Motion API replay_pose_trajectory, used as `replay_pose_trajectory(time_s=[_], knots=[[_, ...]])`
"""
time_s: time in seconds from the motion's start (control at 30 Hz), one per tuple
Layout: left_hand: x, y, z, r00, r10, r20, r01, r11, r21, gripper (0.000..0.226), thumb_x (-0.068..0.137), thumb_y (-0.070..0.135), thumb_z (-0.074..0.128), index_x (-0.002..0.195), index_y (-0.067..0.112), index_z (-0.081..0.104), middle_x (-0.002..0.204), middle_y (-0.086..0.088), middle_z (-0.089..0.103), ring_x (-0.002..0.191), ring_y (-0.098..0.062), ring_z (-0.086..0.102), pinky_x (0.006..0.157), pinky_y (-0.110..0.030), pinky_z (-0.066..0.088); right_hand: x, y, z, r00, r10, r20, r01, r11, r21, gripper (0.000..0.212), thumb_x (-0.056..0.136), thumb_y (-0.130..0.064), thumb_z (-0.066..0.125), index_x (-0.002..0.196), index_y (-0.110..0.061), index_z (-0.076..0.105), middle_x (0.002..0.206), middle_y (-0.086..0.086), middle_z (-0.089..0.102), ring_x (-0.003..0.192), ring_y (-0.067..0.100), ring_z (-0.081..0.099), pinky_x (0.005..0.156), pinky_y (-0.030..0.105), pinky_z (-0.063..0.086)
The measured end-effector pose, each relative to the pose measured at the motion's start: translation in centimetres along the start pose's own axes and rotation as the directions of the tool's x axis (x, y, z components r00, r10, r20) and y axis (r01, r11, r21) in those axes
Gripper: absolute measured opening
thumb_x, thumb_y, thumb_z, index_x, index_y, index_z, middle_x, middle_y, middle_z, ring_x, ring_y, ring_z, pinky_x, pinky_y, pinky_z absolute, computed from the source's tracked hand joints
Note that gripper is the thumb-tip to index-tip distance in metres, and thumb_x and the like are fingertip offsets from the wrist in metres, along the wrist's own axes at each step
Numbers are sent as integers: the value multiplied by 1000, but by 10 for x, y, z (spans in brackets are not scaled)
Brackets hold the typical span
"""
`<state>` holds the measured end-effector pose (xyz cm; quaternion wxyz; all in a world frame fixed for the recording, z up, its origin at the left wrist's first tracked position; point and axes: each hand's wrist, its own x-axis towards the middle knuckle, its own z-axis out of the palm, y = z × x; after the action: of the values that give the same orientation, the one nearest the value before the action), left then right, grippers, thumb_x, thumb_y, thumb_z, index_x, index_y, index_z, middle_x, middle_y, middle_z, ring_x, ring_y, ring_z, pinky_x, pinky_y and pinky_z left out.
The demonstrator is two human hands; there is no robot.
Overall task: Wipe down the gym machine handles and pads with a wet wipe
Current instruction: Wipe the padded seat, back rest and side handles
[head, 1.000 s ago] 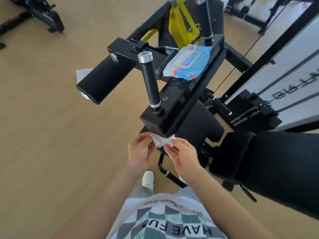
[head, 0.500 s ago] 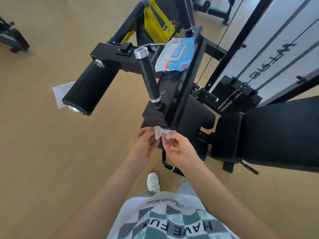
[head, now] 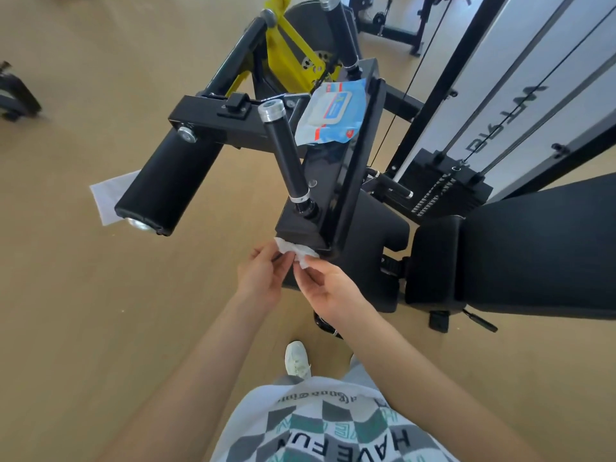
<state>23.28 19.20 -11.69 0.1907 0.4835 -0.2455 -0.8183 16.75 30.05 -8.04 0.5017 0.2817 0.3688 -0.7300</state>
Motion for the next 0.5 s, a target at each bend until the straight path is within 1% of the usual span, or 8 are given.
replay_pose_trajectory(time_s=[0.07, 0.13, 0.2, 0.23, 0.3, 0.37, 0.43, 0.5], knots=[[1, 1, 1, 1000, 15, -6, -15, 1000, 2, 20, 94, -6, 62, 114, -3, 63, 79, -2, 74, 79, -15, 76, 71, -21, 59, 3, 0, 3, 999, 19, -35, -17, 999, 48, 14, 92, 11, 62, 101, 8, 71, 102, 20, 75, 107, 29, 70, 93, 34, 57], [0, -5, 4, 1000, 20, 12, -20, 999, 30, 20, 94, -6, 62, 114, -5, 63, 83, -3, 71, 80, -14, 76, 72, -21, 59, 6, -4, -1, 997, 19, -75, -14, 997, 74, 21, 91, 10, 63, 112, 8, 67, 111, 22, 72, 111, 30, 68, 97, 35, 56], [-3, -13, 5, 999, 27, 34, -29, 998, 47, 19, 94, -4, 61, 112, -10, 62, 93, -10, 70, 90, -18, 75, 79, -23, 59, 7, -9, -12, 996, 11, -89, -2, 995, 102, 18, 93, 9, 61, 110, 8, 67, 111, 22, 72, 114, 31, 68, 103, 37, 54], [-4, -18, 6, 998, 34, 45, -37, 998, 52, 17, 94, -3, 60, 109, -10, 62, 96, -14, 69, 96, -23, 73, 82, -25, 59, 7, -12, -19, 996, 7, -85, 3, 994, 110, 17, 93, 9, 60, 109, 7, 68, 109, 21, 73, 114, 30, 68, 102, 37, 54], [-10, -30, 11, 997, 38, 67, -44, 995, 87, 15, 94, -2, 59, 107, -11, 62, 100, -18, 70, 103, -28, 71, 90, -31, 59, 7, -20, -30, 996, -18, -84, 27, 993, 116, 21, 96, 8, 58, 115, 5, 65, 108, 20, 73, 108, 27, 70, 96, 35, 58], [-18, -43, 19, 996, 13, 91, -22, 994, 105, 23, 96, 0, 60, 116, -12, 60, 109, -22, 72, 107, -31, 72, 95, -36, 58, 9, -28, -38, 989, -82, -124, 94, 990, 102, 24, 96, 8, 57, 119, 2, 60, 114, 22, 68, 103, 27, 69, 89, 33, 60], [-27, -53, 29, 996, -9, 93, 0, 996, 87, 21, 97, 0, 61, 116, -9, 61, 112, -22, 73, 107, -32, 73, 95, -37, 58, 9, -37, -44, 974, -150, -171, 166, 983, 79, 25, 96, 7, 58, 120, 0, 57, 116, 22, 65, 100, 26, 68, 86, 32, 60], [-32, -56, 36, 997, -11, 74, 5, 997, 80, 17, 96, 0, 62, 112, -6, 64, 109, -18, 74, 105, -29, 74, 90, -33, 59, 5, -44, -45, 969, -185, -164, 192, 981, 23, 25, 96, 4, 61, 121, 0, 58, 117, 21, 65, 100, 23, 69, 74, 26, 61]])
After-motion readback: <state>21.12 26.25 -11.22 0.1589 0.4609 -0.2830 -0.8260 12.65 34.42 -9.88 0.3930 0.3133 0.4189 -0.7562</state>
